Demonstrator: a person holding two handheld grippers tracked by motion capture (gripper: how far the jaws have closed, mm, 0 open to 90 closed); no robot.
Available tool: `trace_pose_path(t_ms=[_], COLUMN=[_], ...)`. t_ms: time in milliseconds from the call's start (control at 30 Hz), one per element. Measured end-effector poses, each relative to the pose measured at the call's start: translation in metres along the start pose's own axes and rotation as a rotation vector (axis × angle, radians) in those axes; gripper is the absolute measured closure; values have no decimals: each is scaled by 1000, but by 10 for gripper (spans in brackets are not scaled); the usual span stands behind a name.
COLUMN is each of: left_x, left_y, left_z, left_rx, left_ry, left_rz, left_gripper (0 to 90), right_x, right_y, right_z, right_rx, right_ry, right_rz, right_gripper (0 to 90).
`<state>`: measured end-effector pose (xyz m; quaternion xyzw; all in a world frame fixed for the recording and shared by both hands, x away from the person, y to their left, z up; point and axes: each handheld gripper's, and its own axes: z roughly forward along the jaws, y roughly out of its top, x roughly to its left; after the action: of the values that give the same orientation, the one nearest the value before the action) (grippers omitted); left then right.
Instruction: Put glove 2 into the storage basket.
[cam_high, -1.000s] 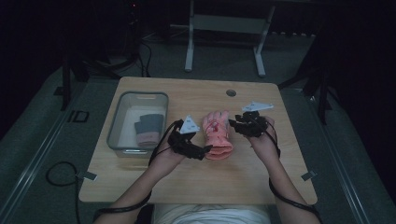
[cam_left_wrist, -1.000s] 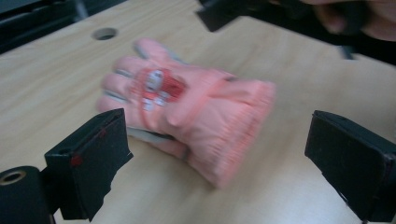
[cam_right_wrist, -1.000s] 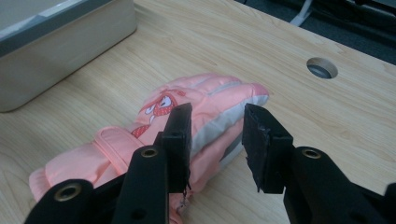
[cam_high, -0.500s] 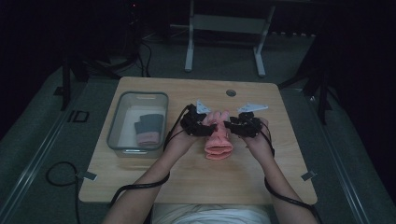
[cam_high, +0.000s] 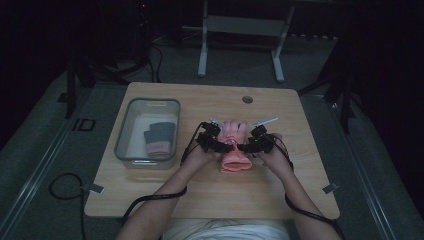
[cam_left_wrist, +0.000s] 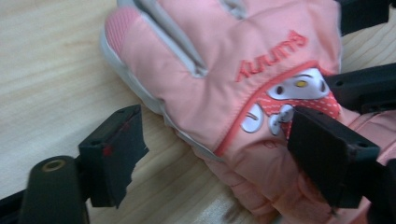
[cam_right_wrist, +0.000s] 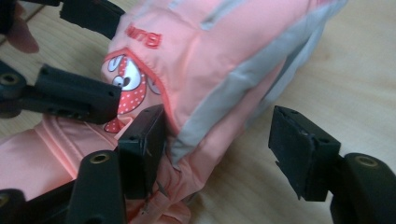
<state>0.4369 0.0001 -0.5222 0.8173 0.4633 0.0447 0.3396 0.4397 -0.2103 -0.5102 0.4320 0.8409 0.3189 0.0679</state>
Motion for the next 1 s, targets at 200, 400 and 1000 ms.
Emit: trace_pose_path(t_ms=[200, 400, 1000], left_x=[8, 16, 8], left_y=[1, -3, 11], left_z=[10, 13, -19], left_rx=[41, 27, -30], left_ry=[-89, -163, -162], left_rz=[-64, -107, -42], left_gripper=[224, 355, 735], right_x=[-7, -15, 16], right_y=[3, 4, 9], right_z=[9, 19, -3], right_rx=[66, 93, -60], right_ry=[60, 168, 63], right_rz=[79, 159, 90], right_gripper=[383, 443, 670])
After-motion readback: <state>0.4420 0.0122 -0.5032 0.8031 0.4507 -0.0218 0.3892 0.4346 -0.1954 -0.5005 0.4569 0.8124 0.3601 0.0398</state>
